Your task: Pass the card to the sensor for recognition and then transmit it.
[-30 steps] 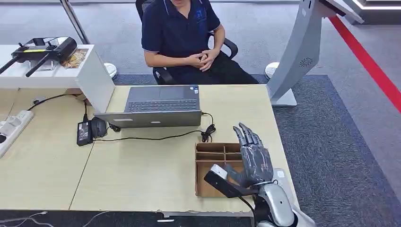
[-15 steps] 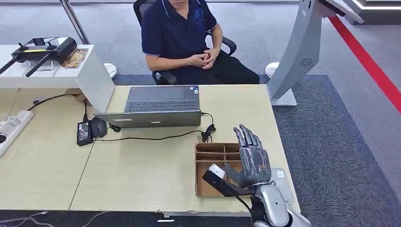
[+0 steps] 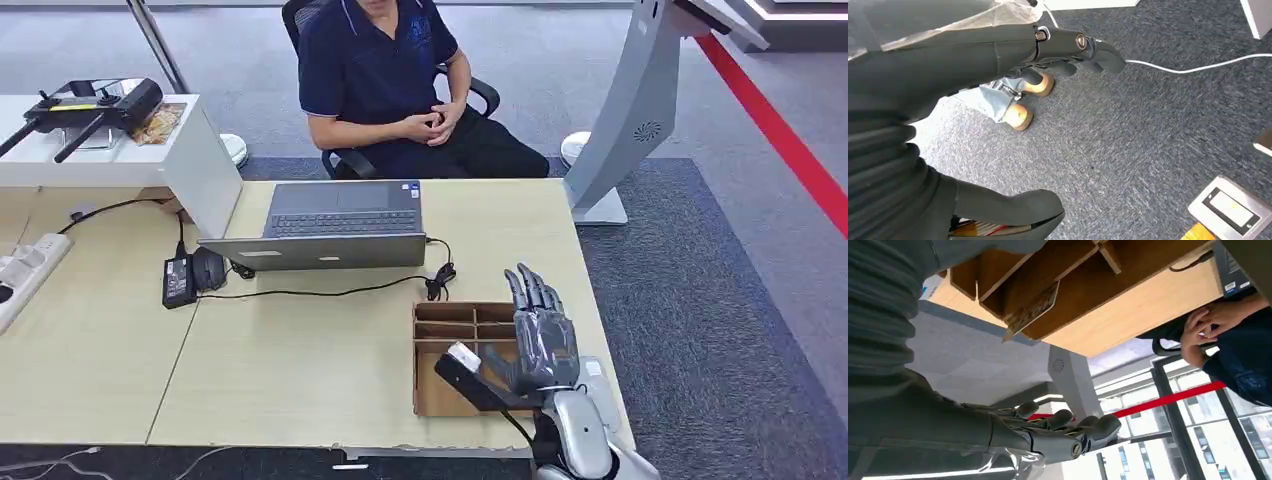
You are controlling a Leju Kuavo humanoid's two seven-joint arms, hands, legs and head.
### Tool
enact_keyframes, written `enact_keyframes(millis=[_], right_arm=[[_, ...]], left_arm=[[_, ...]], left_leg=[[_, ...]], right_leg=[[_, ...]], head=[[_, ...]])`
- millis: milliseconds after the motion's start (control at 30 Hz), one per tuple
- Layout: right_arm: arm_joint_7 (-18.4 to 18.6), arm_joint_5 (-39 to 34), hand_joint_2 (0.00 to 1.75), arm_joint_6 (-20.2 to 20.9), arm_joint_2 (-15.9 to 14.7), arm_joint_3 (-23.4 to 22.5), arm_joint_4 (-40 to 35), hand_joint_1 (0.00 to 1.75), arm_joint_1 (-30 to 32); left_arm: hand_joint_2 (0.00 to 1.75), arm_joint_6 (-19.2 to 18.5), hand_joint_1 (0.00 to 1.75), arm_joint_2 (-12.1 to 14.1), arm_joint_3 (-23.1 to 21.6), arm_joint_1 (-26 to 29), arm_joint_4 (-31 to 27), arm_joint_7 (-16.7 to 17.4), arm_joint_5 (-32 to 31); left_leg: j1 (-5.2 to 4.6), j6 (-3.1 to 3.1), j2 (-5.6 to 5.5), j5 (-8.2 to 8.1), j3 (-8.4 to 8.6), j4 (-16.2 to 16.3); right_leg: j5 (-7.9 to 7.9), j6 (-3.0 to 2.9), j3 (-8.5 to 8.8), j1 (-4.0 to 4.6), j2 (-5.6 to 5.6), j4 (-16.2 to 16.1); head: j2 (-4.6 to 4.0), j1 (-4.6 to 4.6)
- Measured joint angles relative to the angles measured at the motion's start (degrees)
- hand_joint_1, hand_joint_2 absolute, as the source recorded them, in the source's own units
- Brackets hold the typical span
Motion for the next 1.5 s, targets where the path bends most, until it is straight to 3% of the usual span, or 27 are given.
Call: enact_keyframes(millis=[1500], right_arm=[[0.3,1.9,1.75,0.7,0.0,-1.5,0.5,0.0,0.7]], left_arm=[[1.75,0.0,0.0,0.0,0.0,0.0,0.0,0.1,0.0]], left_leg=[[0.0,0.0,0.01,0.0,0.0,0.0]], right_leg=[[0.0,0.0,0.0,0.0,0.0,0.0]], head=[[0.0,0.0]])
